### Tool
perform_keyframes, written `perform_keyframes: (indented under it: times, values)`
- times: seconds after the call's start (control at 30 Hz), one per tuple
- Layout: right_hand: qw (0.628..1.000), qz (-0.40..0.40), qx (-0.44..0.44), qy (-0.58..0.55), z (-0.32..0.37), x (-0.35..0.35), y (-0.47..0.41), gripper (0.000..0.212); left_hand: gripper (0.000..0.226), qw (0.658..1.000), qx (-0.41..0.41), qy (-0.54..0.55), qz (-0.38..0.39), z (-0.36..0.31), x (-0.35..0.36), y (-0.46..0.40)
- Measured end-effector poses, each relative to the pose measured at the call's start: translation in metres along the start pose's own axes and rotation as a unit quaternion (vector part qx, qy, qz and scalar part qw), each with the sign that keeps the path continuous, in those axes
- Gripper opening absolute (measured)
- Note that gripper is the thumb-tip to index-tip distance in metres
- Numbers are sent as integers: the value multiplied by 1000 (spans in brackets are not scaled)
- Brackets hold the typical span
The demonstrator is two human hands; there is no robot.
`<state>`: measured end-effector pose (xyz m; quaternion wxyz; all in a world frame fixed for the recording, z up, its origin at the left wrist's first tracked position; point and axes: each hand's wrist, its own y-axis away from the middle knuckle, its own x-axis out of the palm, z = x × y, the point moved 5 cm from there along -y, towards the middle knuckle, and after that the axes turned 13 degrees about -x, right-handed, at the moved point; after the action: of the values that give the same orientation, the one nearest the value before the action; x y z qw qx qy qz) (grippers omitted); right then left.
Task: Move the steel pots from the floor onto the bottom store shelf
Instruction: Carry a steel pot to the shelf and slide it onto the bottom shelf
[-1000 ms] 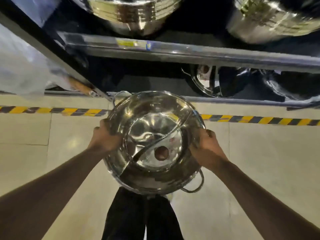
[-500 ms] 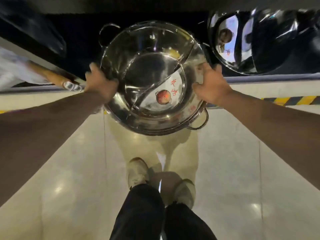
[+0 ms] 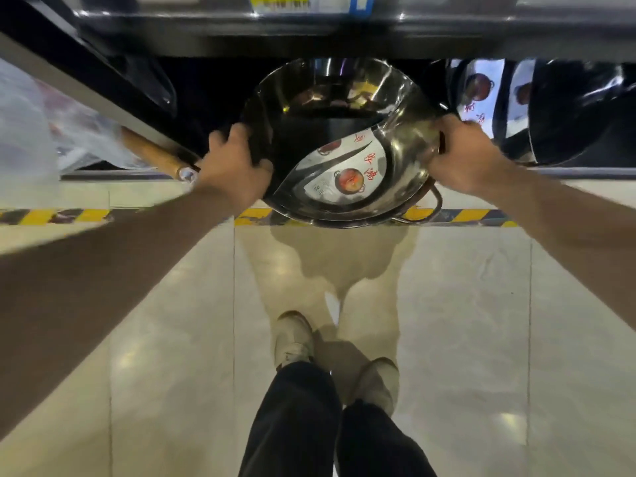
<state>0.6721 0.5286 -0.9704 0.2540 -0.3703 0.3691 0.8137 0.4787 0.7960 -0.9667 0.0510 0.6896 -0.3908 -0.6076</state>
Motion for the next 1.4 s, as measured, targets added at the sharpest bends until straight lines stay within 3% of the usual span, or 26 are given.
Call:
perform_keyframes:
  times: [0.13,0.3,0.5,0.67,1.03,1.4]
  values:
    - [1000,-9,-11,-5,1,13,66,48,57,999,-4,-41,-3,22,20,67]
    - [995,91,-13,35,3,56,112,60,64,987,4,-134,83,38,69,107]
    - [989,130,-42,63,14,82,84,63,64,979,92,-170,62,7,83,79]
    - [989,115,-33,82,20,83,48,56,61,967,92,-227,76,-6,78,46]
    - [986,119,-37,109,13,67,-14,64,62,964,85,-238,86,-28,54,5]
    - [986,153,-2,63,-2,21,88,60,61,964,92,-224,111,-33,31,76]
